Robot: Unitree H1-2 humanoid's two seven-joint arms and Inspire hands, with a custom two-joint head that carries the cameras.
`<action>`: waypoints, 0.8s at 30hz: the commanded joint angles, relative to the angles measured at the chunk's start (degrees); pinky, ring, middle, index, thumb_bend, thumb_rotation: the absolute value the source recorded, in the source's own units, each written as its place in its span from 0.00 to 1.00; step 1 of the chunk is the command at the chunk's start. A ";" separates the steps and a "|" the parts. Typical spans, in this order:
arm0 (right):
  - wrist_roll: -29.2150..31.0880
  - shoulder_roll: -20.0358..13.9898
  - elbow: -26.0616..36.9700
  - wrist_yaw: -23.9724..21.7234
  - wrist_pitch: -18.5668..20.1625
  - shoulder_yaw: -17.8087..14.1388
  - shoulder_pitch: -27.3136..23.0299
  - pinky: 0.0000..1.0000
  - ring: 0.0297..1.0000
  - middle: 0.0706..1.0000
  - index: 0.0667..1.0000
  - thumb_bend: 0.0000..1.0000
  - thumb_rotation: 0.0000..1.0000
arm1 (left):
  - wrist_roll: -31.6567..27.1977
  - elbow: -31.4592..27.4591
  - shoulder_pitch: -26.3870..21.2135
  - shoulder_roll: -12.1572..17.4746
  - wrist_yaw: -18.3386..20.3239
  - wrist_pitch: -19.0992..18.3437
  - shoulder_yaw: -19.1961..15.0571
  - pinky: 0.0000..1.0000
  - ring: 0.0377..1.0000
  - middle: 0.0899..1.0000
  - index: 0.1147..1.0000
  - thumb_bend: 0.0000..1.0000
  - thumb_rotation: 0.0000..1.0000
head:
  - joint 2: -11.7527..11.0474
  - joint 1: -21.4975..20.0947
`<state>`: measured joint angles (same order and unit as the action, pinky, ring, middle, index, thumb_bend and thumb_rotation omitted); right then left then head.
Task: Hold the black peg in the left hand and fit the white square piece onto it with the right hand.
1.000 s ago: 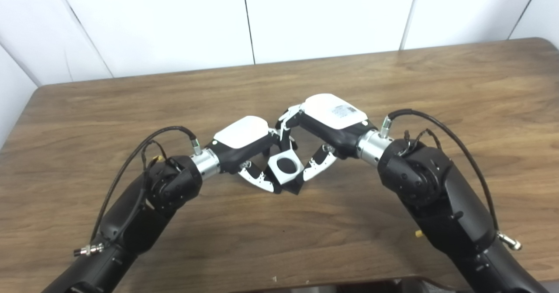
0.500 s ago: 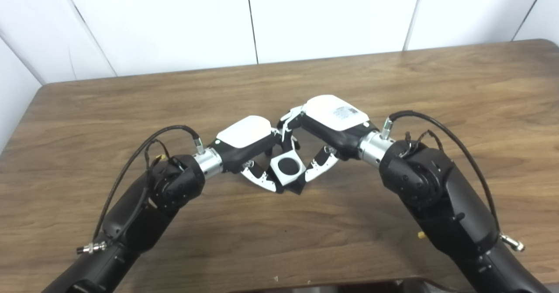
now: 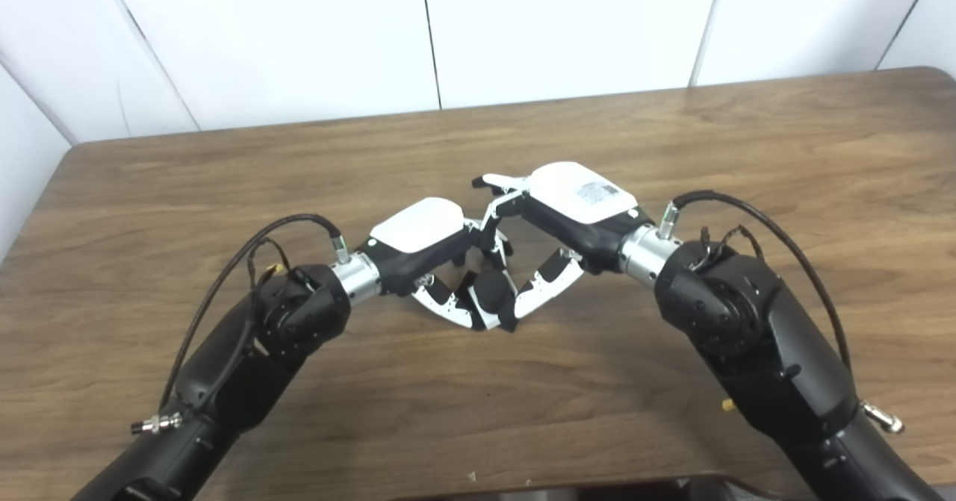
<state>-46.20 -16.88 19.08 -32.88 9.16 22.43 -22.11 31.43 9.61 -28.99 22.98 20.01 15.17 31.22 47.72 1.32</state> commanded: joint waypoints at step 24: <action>10.32 1.65 -2.34 9.99 1.78 -13.99 -1.08 0.58 0.73 0.77 0.75 0.78 0.20 | 4.65 3.09 2.34 2.45 4.03 -2.82 1.92 0.58 0.69 0.75 0.43 0.52 0.08 | -0.50 -0.98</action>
<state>-38.29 -16.42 16.49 -26.05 11.02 10.16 -21.80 31.43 9.62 -29.03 23.12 20.07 15.16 31.22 47.20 0.26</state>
